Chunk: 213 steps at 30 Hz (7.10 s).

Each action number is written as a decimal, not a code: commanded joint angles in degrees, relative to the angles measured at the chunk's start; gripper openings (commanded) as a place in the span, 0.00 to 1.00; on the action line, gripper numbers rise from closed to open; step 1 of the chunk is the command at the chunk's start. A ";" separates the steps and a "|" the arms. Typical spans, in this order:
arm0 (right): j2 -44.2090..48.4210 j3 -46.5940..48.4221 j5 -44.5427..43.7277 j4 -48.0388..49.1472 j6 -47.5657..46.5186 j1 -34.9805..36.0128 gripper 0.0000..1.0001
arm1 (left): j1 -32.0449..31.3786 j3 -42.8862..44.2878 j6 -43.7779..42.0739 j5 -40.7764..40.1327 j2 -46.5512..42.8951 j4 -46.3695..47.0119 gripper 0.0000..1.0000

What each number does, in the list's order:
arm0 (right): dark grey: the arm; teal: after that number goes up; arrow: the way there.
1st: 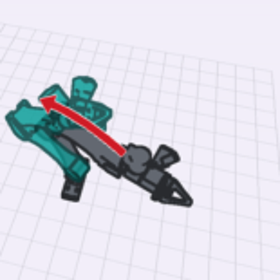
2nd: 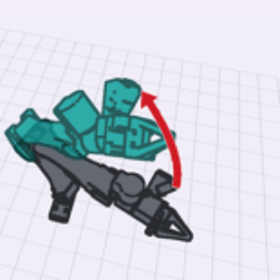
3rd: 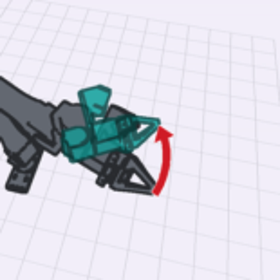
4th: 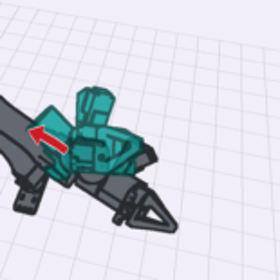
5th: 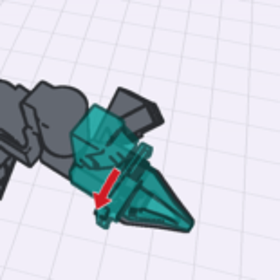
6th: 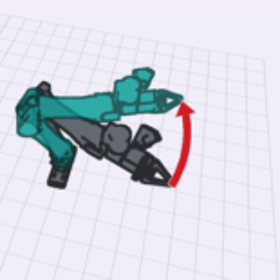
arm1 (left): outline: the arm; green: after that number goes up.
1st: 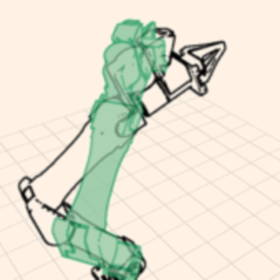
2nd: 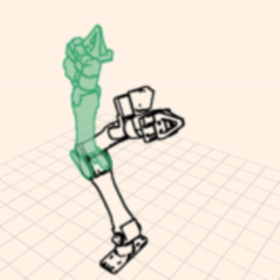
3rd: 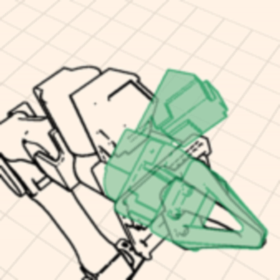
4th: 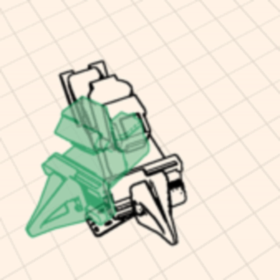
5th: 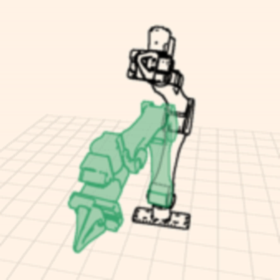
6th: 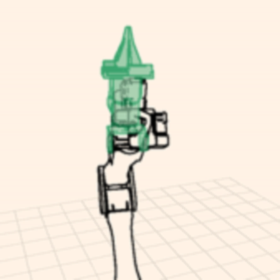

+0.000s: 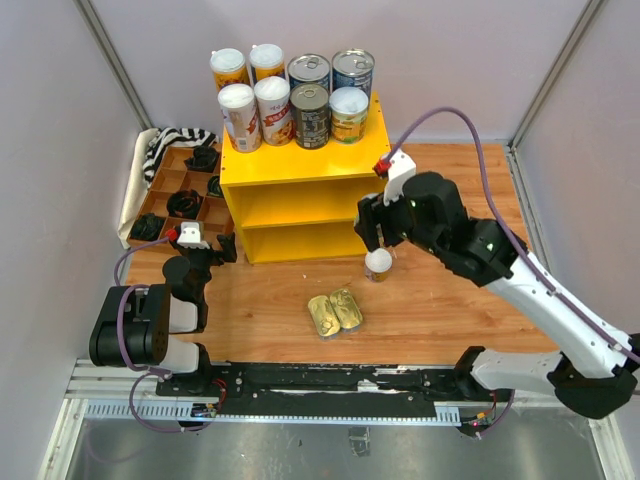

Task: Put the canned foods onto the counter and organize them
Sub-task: Pick up the canned food from the center of the board, then place the canned food on the counter, then pick up the canned food from the center of the board, then place the canned food on the counter.

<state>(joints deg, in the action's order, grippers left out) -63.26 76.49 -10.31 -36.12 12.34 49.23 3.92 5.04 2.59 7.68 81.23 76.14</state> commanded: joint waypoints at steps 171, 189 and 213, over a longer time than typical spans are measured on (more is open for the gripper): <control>-27.62 42.57 2.58 5.31 -14.05 0.67 0.18 | -0.32 0.59 -0.69 0.23 0.42 1.21 1.00; -29.61 41.59 8.08 9.27 -13.47 -3.86 0.91 | -0.32 0.59 -0.69 0.23 0.41 1.21 1.00; -32.75 42.93 4.07 5.59 -23.55 0.88 0.48 | -0.32 0.59 -0.74 0.23 0.44 1.21 1.00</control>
<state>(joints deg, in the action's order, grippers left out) -96.66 121.12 -2.85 -29.87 -9.30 49.54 3.92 5.04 2.59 7.68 81.62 76.16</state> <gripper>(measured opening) 0.484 0.996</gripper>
